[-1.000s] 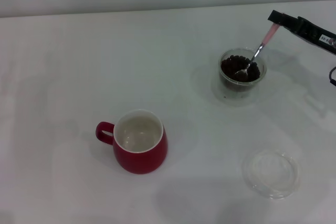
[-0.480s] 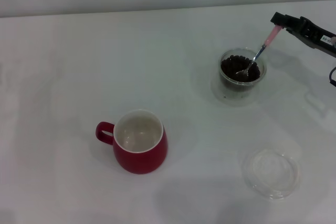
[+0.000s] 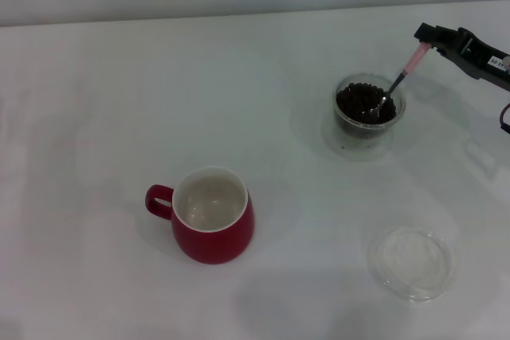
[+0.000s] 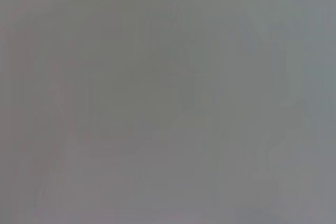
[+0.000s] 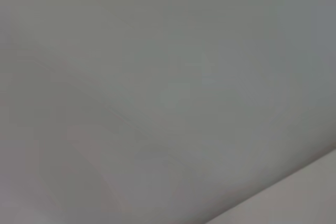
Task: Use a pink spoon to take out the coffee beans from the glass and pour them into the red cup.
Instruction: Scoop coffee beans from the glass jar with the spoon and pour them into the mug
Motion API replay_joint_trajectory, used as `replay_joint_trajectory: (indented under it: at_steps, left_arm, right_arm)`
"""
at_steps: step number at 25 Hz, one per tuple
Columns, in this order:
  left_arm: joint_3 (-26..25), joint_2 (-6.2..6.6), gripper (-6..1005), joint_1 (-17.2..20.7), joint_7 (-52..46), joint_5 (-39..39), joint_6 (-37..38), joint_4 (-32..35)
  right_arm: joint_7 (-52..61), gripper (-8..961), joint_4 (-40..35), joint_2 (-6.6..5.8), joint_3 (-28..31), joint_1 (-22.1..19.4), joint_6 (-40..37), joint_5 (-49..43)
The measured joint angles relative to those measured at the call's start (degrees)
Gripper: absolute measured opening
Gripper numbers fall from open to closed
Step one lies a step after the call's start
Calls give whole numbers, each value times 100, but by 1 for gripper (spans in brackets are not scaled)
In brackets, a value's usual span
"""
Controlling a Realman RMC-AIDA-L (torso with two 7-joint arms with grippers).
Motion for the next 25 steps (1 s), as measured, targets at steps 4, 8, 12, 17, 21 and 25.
replay_joint_trajectory:
  at_steps: [4, 8, 12, 17, 21, 25]
  left_arm:
    - [0, 0, 758, 10, 0, 0, 0, -1]
    - [0, 0, 758, 12, 0, 1, 11, -1]
    - [0, 0, 757, 17, 0, 8, 79, -1]
    - [0, 0, 758, 35, 0, 8, 131, -11]
    - [0, 0, 758, 44, 0, 14, 138, -19]
    - [8, 0, 758, 60, 0, 24, 141, -8]
  right_arm:
    - [130, 152, 48, 3, 0, 9, 45, 30]
    - [273, 152, 49, 8, 2, 10, 72, 36]
    - [382, 152, 50, 18, 19, 10, 106, 39]
    - [566, 152, 49, 18, 53, 10, 114, 44]
    - [750, 152, 39, 14, 68, 10, 118, 47]
    - [952, 152, -1, 0, 68, 10, 119, 48]
